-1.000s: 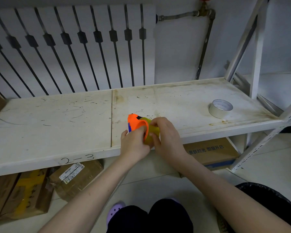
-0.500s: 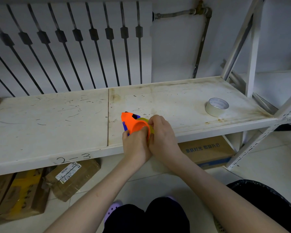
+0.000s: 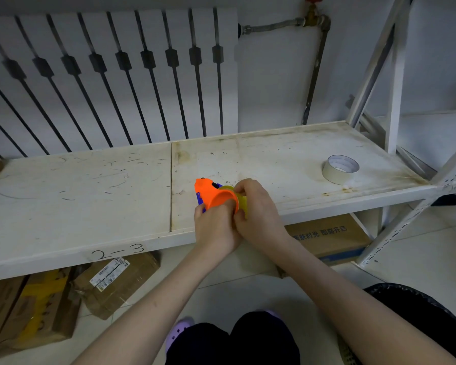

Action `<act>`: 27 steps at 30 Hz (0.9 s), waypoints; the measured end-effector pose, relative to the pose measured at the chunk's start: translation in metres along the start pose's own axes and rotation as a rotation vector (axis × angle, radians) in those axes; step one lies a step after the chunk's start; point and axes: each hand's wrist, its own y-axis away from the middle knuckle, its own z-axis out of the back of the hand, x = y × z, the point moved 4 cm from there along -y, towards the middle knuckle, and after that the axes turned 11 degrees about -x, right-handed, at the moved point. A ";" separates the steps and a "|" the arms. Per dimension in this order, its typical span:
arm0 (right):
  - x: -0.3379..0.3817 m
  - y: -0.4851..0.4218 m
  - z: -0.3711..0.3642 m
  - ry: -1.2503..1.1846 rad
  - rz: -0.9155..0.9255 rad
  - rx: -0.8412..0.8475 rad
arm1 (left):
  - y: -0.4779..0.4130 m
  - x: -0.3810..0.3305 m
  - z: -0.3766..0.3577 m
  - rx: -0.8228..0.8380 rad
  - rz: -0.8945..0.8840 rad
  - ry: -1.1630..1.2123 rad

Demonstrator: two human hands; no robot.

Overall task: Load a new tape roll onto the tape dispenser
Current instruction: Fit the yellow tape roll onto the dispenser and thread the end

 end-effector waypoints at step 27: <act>-0.001 0.001 -0.002 0.065 0.479 0.003 | -0.018 0.028 0.015 0.110 0.096 0.150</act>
